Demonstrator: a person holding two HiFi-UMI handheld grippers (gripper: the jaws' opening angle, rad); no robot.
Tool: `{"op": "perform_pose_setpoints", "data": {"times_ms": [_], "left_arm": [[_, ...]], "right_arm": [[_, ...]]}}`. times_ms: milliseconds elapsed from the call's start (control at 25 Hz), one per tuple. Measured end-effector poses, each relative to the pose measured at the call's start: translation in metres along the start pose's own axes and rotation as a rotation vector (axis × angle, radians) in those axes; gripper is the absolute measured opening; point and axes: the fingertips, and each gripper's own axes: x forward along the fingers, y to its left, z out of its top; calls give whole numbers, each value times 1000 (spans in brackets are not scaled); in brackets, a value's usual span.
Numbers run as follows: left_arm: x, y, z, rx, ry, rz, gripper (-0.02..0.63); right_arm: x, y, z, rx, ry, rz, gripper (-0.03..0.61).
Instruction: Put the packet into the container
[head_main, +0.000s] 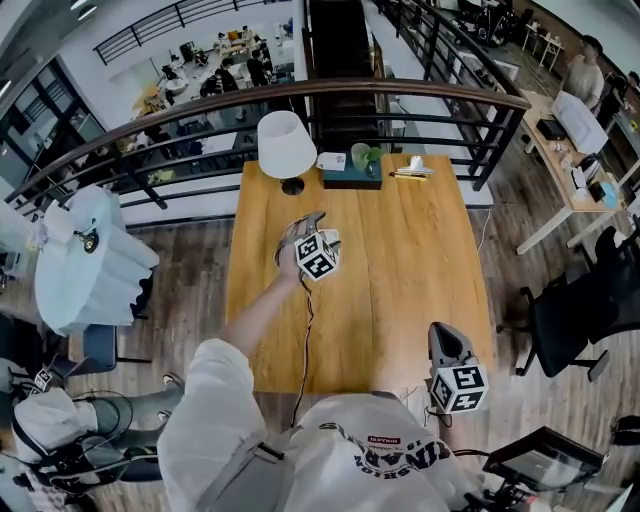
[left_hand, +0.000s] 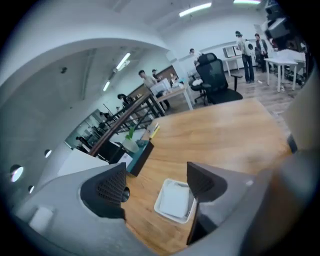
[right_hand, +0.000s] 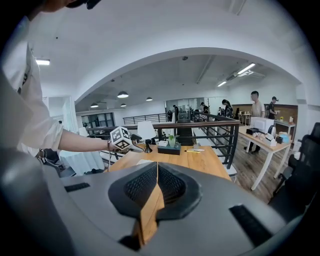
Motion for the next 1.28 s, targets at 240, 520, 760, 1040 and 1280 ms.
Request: {"op": "perform_pose_setpoints", "data": {"times_ms": [240,520,760,1040,1280], "left_arm": [[-139,-1,60,-201,-332,221,379],[-282,-43,75,-417,-610,332,292],[-344,-76,54,-662,-697,387,150],[-373,-105,46,-700,-696,365,3],[-381,-129,53,-672,-724,336,3]], "right_arm": [[6,27,12,-41,-24,58,11],[2,69,31,-87,-95,118,11],[1,104,24,-81,-101,190,11],[-12,128,20,-94,-112,221,11],[-32,130,4,-94,-116,210,11]]}}
